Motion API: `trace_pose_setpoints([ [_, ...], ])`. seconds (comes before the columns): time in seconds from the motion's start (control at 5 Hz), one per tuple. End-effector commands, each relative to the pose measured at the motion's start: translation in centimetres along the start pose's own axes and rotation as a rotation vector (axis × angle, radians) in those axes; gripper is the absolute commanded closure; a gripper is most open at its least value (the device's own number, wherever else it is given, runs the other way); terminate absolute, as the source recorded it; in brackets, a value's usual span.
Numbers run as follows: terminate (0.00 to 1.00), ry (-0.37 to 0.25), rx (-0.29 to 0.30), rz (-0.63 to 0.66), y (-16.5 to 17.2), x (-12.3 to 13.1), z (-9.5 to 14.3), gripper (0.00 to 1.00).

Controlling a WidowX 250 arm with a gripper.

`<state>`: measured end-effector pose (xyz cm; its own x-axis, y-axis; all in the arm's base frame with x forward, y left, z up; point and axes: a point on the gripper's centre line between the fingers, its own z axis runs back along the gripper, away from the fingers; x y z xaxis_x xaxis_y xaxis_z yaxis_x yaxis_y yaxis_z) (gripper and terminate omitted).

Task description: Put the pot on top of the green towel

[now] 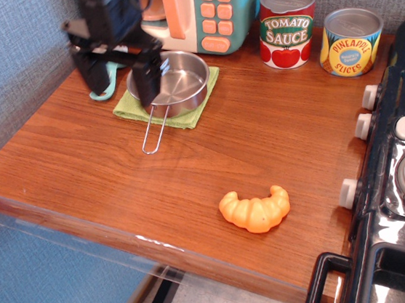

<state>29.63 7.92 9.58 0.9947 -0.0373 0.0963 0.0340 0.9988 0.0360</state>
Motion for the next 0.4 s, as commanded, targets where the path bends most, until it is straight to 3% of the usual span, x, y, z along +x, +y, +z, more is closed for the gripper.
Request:
trace_pose_setpoints([
  [0.0,0.00,-0.045,0.003,-0.026,0.41,-0.64,1.33,0.00],
  [0.2,1.00,-0.045,0.003,-0.026,0.41,-0.64,1.33,0.00],
])
